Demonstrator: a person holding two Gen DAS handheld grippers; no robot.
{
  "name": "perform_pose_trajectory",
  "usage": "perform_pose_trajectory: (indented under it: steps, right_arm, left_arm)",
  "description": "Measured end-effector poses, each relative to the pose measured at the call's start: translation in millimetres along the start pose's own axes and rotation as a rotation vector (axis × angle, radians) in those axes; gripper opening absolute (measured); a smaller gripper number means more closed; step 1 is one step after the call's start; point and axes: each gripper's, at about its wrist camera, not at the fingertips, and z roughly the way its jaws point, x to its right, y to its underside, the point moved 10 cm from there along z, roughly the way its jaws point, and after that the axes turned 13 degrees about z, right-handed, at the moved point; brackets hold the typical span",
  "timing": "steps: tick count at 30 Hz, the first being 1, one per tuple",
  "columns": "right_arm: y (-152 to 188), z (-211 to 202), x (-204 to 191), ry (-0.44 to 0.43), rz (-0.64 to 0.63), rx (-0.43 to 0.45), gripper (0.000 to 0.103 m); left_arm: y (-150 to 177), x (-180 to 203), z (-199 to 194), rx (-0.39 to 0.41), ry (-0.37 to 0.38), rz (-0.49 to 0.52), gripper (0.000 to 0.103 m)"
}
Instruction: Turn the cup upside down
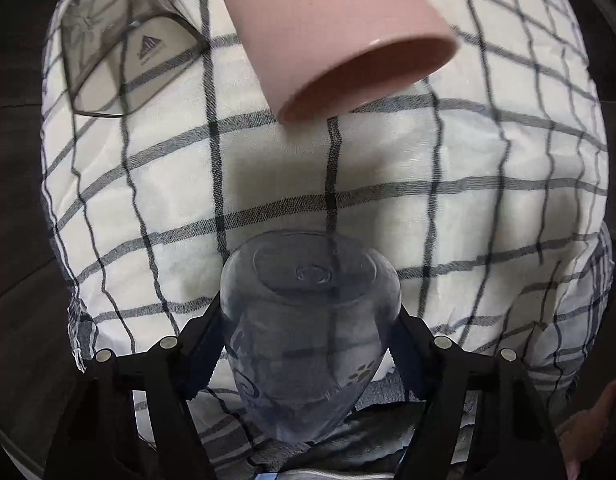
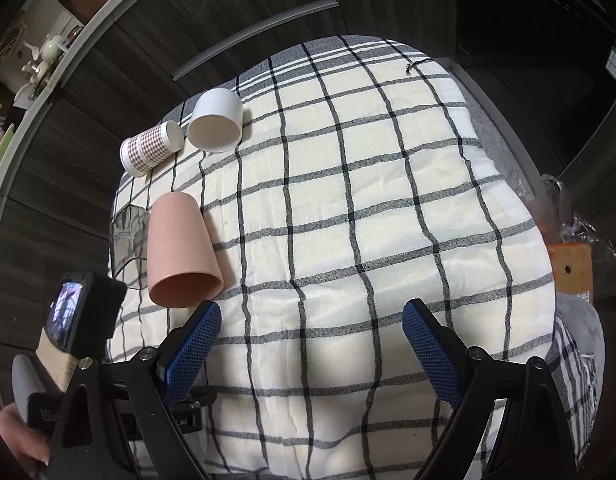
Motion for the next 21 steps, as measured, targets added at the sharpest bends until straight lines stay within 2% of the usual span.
perform_pose_trajectory:
  steps: [2,5,6,9,13,19,21]
  right_arm:
    - [0,-4,1,-0.005,0.005,0.006,0.092]
    - [-2,-17,1,-0.021,0.008,0.034,0.092]
    - [-3,-23,1,-0.023,0.008,0.052,0.092]
    - [-5,-38,2,-0.020,-0.004,0.106,0.092]
    - [-2,-49,4,-0.017,-0.020,0.145,0.092]
    - [11,-55,18,0.035,-0.059,0.168,0.092]
    - [16,-54,24,0.052,-0.064,0.167,0.092]
  left_arm:
    - [2,4,-14,0.061,-0.015,0.006,0.072]
    - [4,1,-51,0.222,-0.063,0.018,0.072]
    - [5,2,-66,0.301,-0.085,0.023,0.072]
    - [12,3,-92,0.475,-0.104,0.020,0.072]
    - [7,14,-116,0.678,-0.108,-0.004,0.072]
    - [22,22,-136,1.012,-0.233,-0.013,0.072]
    - [24,19,-143,1.089,-0.234,-0.012,0.072]
